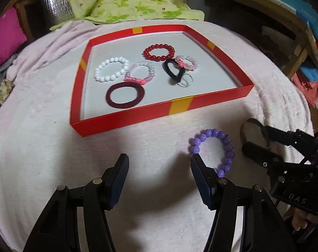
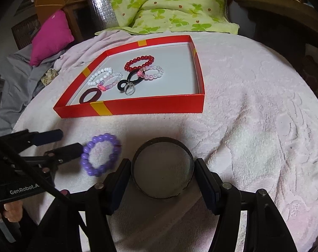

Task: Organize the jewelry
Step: 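Grasp the silver metal bangle with the right tool while the left tool approaches the purple bracelet, then position the left tool around the purple bead bracelet while the right tool holds the bangle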

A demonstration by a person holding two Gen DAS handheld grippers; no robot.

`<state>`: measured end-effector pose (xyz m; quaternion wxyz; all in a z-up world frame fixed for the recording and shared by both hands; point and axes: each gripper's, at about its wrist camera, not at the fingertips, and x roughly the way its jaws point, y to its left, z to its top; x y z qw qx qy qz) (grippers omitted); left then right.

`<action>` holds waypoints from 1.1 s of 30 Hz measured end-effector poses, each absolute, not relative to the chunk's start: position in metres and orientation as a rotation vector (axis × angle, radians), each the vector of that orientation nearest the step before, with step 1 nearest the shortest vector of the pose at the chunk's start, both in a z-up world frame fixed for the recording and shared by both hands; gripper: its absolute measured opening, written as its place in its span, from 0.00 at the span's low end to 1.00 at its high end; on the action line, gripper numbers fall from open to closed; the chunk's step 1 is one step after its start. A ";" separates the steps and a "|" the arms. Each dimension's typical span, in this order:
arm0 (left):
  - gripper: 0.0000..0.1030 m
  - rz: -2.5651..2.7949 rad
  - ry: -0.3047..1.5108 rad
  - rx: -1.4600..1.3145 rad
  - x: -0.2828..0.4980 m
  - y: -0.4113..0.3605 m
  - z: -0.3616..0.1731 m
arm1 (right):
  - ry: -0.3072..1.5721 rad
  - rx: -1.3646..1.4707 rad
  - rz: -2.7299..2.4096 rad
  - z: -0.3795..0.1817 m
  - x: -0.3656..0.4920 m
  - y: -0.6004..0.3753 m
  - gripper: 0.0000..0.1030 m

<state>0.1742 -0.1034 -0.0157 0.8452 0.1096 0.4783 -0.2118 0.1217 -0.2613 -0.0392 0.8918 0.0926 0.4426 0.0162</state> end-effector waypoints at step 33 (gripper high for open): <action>0.69 -0.444 1.019 0.242 0.176 -0.092 -0.029 | 0.900 0.427 0.052 -0.040 0.125 -0.293 0.63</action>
